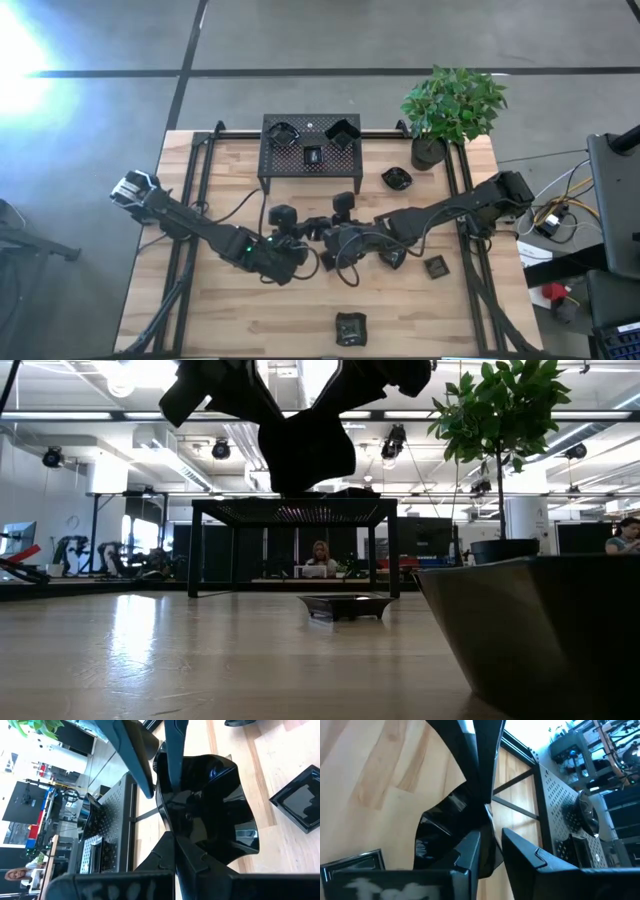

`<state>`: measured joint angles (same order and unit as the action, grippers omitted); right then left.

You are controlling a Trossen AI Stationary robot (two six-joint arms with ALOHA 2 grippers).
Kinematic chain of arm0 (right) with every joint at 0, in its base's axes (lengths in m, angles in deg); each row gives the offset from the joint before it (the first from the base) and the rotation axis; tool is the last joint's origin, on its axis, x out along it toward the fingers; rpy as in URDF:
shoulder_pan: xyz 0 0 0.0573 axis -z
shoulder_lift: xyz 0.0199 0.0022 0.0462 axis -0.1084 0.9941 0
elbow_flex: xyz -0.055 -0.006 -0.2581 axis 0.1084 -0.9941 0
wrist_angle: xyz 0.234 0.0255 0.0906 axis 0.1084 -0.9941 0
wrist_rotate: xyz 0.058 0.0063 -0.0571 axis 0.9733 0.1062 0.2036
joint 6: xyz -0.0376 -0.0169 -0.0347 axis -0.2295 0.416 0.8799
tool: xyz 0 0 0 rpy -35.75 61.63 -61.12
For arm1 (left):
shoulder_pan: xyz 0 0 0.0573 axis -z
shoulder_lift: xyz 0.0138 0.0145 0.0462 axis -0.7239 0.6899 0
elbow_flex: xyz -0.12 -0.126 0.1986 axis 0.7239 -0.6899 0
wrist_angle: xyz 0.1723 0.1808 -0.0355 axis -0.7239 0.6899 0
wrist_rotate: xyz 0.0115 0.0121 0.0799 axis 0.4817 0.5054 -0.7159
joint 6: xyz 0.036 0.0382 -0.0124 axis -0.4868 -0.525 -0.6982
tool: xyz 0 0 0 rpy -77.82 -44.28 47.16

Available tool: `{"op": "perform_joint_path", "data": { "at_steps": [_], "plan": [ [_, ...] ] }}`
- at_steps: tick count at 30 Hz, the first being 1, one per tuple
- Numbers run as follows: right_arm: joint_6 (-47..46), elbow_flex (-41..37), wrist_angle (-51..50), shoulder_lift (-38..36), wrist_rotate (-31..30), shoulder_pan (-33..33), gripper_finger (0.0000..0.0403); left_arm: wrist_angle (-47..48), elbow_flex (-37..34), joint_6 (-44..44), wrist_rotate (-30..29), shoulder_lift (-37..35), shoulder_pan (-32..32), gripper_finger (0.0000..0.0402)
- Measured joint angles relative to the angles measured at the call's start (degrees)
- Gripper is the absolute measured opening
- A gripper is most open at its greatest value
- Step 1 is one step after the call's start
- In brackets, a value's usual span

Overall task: Pick & Place Mini shaped plates
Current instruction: Stack the distorted square plate on top of the distorted square plates on the shelf

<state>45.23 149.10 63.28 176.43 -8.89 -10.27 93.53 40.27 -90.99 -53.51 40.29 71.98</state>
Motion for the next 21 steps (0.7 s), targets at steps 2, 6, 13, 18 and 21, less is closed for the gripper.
{"op": "perform_joint_path", "data": {
  "at_steps": [2, 6, 13, 18, 21],
  "plan": [
    [0.0, 0.0, -0.1, 0.0, 0.0, 0.0, 0.0063, 0.0, 0.1, 0.0, 0.0, 0.0, 0.0, 0.0],
    [-0.1, 0.0, -0.1, 0.0, -0.3, 0.0, 0.0032, 0.1, 0.5, -0.2, 0.1, 0.0, 0.0, 0.0],
    [0.1, 0.0, -0.1, 0.0, -0.5, 0.0, 0.0009, 0.1, 0.7, -0.2, 0.2, 0.0, 0.1, 0.0],
    [0.1, 0.0, -0.1, 0.0, -0.5, 0.0, 0.0008, 0.1, 0.7, -0.1, 0.2, -0.1, 0.1, 0.0],
    [0.1, 0.0, -0.1, 0.0, -0.4, 0.0, 0.0008, 0.1, 0.6, 0.3, 0.2, -0.1, 0.1, 0.0]
  ]
}}
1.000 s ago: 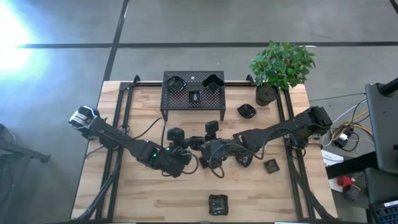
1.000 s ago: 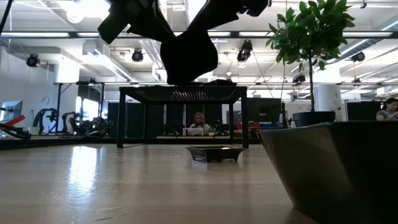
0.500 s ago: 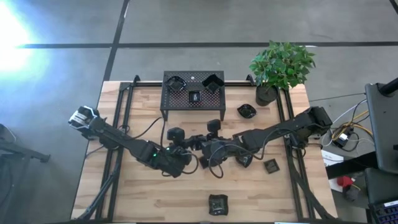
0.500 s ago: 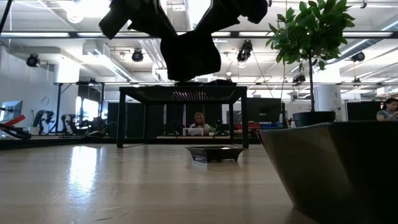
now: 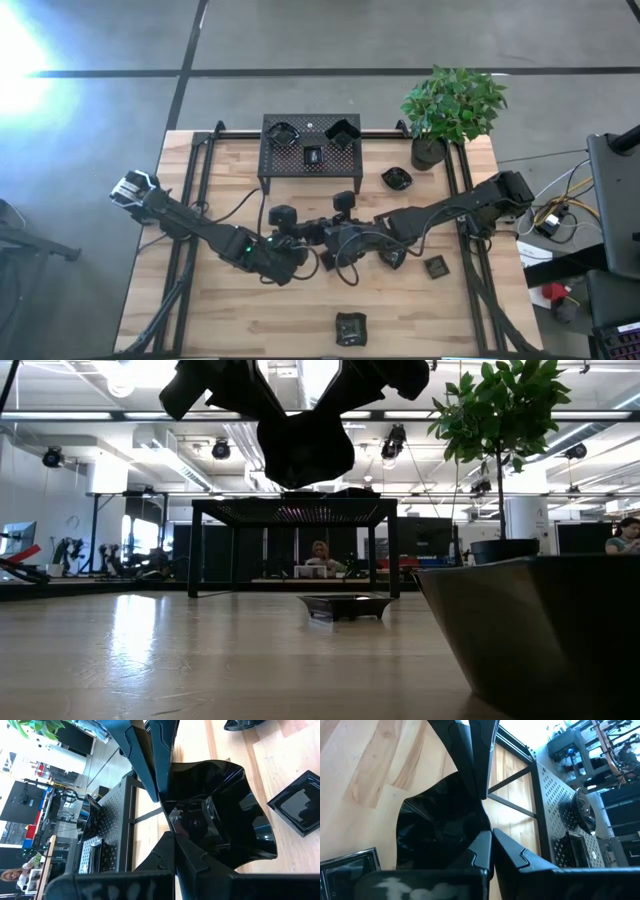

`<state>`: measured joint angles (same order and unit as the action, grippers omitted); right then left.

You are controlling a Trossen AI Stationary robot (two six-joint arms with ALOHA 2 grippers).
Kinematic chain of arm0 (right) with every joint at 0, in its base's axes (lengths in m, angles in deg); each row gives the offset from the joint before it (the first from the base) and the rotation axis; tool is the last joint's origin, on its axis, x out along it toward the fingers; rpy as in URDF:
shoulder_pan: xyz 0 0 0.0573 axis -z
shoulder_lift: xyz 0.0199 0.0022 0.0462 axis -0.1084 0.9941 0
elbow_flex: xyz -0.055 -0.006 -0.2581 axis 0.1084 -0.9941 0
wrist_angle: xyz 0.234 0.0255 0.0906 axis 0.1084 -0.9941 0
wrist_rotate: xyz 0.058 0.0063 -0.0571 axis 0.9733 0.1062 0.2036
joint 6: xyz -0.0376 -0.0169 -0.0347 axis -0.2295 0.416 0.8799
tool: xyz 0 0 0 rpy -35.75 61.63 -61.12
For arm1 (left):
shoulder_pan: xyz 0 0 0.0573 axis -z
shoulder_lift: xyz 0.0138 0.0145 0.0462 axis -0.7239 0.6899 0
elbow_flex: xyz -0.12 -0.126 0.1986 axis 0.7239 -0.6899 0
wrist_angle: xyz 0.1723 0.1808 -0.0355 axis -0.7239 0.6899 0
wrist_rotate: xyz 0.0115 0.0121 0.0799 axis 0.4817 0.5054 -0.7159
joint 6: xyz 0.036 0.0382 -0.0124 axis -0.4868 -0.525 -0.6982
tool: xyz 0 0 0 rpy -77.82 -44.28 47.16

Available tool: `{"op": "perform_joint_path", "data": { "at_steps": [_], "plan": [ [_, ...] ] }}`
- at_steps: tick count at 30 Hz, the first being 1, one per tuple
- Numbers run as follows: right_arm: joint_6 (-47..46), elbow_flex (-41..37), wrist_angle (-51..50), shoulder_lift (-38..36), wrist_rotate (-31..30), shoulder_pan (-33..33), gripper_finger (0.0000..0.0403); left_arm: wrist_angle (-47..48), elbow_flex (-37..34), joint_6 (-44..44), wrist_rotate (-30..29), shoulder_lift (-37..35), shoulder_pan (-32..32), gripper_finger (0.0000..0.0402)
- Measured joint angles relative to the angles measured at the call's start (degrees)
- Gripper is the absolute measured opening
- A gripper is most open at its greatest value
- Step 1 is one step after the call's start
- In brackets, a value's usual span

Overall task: Pick & Place Mini shaped plates
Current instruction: Stack the distorted square plate on top of the distorted square plates on the shelf

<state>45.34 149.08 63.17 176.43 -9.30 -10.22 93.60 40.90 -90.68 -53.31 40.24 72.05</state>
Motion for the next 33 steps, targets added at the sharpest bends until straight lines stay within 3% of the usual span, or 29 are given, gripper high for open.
{"op": "perform_joint_path", "data": {
  "at_steps": [4, 9, 14, 19, 33],
  "plan": [
    [0.0, 0.0, 0.0, 0.0, 0.1, 0.0, 0.0008, 0.0, 0.0, 0.0, 0.0, 0.0, 0.0, 0.0014],
    [-0.9, 0.0, 0.0, 0.0, 0.3, 0.0, 0.0008, 0.0, -0.1, 0.0, 0.0, 0.0, 0.0, 0.0063],
    [-3.0, 0.1, -0.3, -0.6, -0.3, 0.2, 0.0008, 0.0, 0.3, -0.8, -5.1, -0.1, 0.8, 0.0093],
    [-5.2, 1.6, -4.3, -1.2, -0.8, 1.2, 0.0008, 0.1, 2.3, -3.8, -10.5, -0.2, 2.6, 0.0096],
    [-15.8, 8.0, -9.1, -6.9, -2.4, 10.5, 0.0008, 1.0, 4.2, -1.2, -15.5, -6.2, 5.0, 0.0096]
  ]
}}
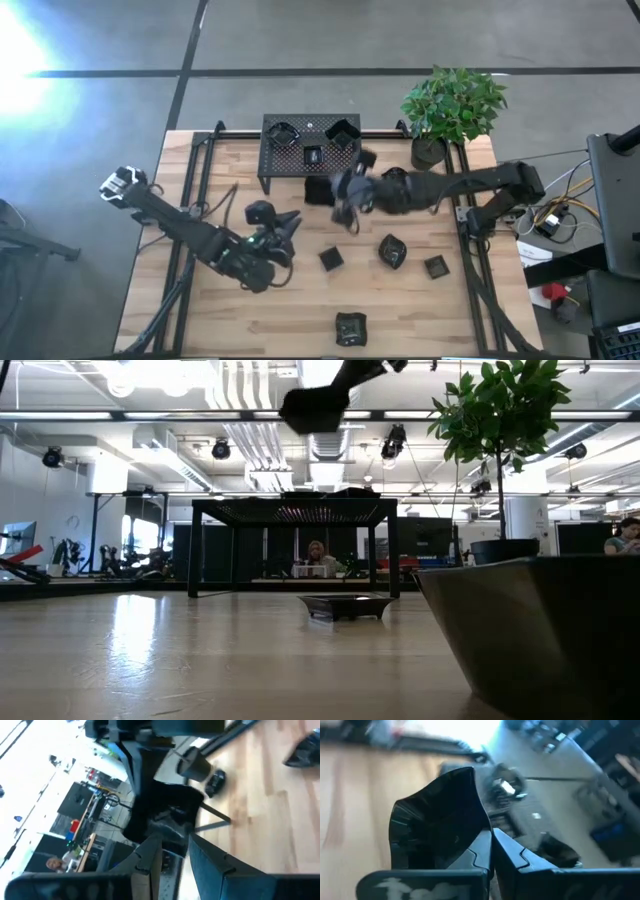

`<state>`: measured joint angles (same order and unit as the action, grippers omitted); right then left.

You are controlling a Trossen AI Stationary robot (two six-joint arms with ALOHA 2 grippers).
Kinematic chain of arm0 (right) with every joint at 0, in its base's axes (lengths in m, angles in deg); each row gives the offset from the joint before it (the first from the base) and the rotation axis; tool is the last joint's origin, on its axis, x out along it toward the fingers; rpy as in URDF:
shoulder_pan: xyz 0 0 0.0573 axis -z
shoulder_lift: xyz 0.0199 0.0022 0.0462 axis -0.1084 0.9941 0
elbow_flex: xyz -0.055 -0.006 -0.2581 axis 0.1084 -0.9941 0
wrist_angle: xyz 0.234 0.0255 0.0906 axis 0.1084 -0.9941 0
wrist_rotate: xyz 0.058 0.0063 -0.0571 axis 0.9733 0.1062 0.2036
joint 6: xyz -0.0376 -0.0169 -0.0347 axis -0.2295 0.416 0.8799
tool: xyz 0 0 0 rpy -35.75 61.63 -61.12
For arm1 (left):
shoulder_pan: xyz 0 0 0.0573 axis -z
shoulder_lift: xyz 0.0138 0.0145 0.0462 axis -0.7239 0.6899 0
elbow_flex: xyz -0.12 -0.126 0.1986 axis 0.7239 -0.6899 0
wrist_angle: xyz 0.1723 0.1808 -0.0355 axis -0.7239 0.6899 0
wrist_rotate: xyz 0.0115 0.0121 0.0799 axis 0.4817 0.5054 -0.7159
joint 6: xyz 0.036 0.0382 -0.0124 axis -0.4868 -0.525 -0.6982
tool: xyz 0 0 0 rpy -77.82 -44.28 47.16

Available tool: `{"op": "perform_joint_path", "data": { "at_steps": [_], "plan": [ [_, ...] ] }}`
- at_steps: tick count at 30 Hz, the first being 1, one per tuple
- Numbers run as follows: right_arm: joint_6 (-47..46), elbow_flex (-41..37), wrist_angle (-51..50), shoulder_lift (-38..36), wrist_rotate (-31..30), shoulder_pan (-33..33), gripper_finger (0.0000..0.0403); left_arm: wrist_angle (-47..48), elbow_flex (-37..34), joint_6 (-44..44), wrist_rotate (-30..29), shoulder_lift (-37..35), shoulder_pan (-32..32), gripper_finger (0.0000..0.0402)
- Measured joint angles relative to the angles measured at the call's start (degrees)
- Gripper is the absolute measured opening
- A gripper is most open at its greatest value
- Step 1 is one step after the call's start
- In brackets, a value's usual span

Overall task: Pick & Place Mini shaped plates
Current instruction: Stack the distorted square plate on top of the distorted square plates on the shelf

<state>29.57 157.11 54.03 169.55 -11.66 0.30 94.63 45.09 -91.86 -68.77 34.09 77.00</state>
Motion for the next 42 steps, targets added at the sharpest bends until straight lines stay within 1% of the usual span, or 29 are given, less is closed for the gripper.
{"op": "perform_joint_path", "data": {
  "at_steps": [5, 7, 12, 17, 20, 23, 31, 35, 42],
  "plan": [
    [-8.7, 3.4, -1.8, -1.2, -0.1, 7.2, 0.0008, 0.1, 0.0, 0.9, -0.9, -4.0, 0.0, 0.0096],
    [-15.0, 4.3, -3.1, -1.2, 0.0, 10.5, 0.0008, 0.5, 0.0, 1.6, -0.9, -5.6, 0.0, 0.0096],
    [-25.5, 4.2, -4.1, -0.8, 0.4, 17.6, 0.0008, 0.6, 0.0, 1.7, -0.9, -8.5, 0.0, 0.0096],
    [-37.7, 2.8, -4.2, -0.8, 0.3, 20.3, 0.0008, 0.9, 0.0, 1.6, -0.9, -10.2, 0.0, 0.0097],
    [-42.1, 2.0, -2.8, -0.5, -0.9, 20.6, 0.0008, 0.9, -0.1, 1.2, -0.9, -10.9, 0.0, 0.0097],
    [-44.2, 1.6, -2.7, 0.0, -1.8, 21.3, 0.0008, 0.9, -0.1, 0.7, -1.2, -11.2, 0.0, 0.0097],
    [-43.4, 1.4, -2.8, 3.3, -2.0, 23.6, 0.0008, 2.6, -0.1, 0.7, -1.1, -11.5, 0.0, 0.0097],
    [-44.0, 1.3, -3.5, 4.9, -1.1, 24.5, 0.0008, 2.6, -0.1, 0.7, -1.1, -11.6, 0.0, 0.0097],
    [-44.3, 1.3, -7.8, 5.6, -0.8, 24.7, 0.0008, 3.0, -0.1, 0.7, -1.1, -11.6, 0.0, 0.0097]
  ]
}}
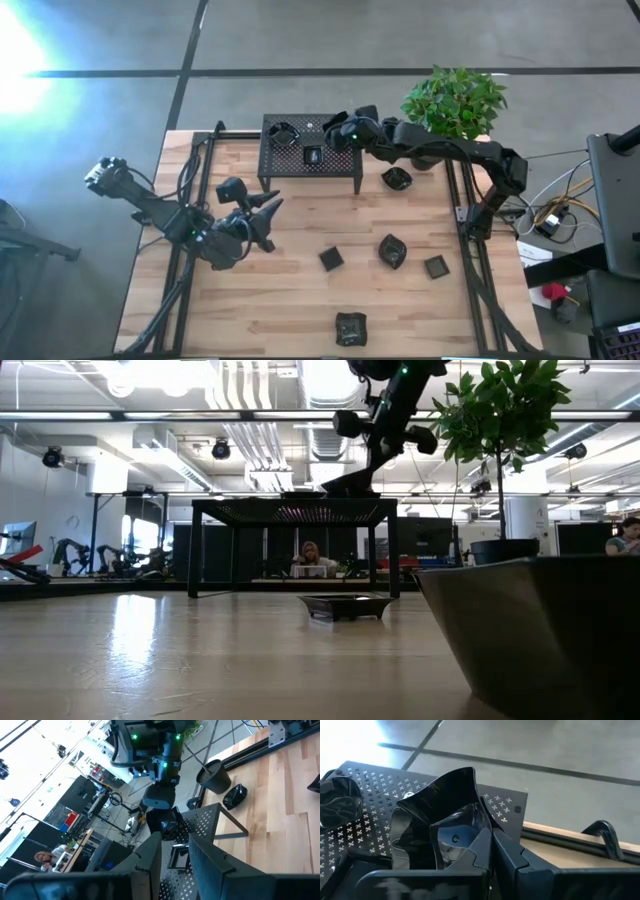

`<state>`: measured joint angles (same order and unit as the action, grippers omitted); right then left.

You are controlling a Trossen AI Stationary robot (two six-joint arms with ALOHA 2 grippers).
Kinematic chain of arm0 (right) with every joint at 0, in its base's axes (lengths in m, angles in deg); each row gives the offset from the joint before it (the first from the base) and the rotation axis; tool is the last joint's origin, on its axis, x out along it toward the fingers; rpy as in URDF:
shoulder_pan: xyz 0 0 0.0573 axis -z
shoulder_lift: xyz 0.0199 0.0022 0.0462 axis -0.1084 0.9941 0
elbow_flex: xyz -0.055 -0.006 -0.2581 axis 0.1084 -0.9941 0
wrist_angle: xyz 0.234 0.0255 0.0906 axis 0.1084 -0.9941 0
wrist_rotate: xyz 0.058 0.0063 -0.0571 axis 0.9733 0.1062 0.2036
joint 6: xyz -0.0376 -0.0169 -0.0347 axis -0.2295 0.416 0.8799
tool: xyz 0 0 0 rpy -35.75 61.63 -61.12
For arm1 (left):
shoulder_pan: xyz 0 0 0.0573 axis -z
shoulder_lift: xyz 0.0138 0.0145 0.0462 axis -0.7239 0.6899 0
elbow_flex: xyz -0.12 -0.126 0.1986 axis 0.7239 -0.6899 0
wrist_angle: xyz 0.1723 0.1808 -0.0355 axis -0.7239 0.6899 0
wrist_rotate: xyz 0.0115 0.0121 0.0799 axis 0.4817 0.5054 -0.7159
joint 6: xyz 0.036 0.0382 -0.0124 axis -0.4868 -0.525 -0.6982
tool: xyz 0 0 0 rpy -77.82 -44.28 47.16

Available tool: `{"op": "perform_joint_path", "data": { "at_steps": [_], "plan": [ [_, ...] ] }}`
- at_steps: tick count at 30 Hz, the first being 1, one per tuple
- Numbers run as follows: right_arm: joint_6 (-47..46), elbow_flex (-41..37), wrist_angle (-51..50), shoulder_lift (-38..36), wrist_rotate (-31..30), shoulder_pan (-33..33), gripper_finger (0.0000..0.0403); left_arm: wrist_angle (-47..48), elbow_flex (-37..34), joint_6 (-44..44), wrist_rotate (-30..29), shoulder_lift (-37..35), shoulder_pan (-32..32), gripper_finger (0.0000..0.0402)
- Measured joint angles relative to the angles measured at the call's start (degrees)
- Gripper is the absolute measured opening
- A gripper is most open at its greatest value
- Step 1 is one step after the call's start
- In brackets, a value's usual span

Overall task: Pick & Place Mini shaped plates
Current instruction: Stack the distorted square plate on top of the distorted square plates on the shelf

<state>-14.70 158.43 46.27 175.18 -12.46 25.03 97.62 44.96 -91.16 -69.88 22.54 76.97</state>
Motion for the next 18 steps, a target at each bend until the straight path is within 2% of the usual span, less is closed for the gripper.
{"op": "perform_joint_path", "data": {
  "at_steps": [6, 18],
  "plan": [
    [0.4, 0.0, -0.5, 0.0, 2.0, 0.0, 0.0008, 0.0, 0.0, 0.0, 0.0, 0.0, 0.0, 0.0097],
    [0.4, 0.0, -0.4, 0.0, 1.9, 0.0, 0.0013, -0.1, 0.0, 0.0, 0.0, 0.0, 0.0, 0.0097]
  ]
}}
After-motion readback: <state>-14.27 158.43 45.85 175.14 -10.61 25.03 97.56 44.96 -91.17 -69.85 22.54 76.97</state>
